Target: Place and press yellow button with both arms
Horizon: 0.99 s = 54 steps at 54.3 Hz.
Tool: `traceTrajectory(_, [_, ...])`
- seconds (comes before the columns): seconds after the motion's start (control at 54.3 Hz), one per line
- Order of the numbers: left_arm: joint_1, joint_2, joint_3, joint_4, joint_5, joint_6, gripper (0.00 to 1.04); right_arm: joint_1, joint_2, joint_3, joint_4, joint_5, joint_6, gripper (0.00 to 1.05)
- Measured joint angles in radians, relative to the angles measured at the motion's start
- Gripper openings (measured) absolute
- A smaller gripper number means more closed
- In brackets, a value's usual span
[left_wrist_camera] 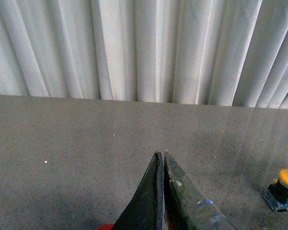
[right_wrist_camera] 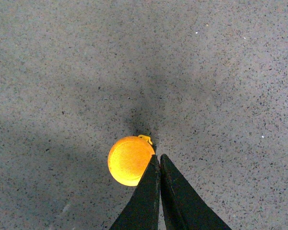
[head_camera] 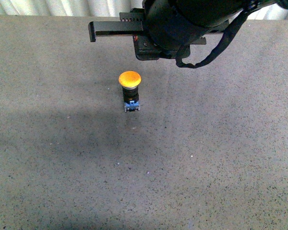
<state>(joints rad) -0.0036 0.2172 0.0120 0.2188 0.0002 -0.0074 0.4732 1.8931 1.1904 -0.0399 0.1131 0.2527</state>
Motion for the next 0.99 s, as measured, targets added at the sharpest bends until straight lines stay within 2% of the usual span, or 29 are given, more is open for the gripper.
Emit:
traceTrajectory(0.166, [0.0,-0.037,0.0,-0.039,0.0,0.0,0.01,0.014,0.051,0.052,-0.027,0.0,0.018,0.01])
traceTrajectory(0.276, [0.0,-0.185,0.0,-0.211,0.001,0.0,0.01,0.027,0.069,0.064,-0.036,-0.001,0.025,0.01])
traceTrajectory(0.995, [0.002,-0.201,0.0,-0.219,0.0,0.0,0.01,0.032,0.122,0.065,-0.041,0.003,0.04,0.01])
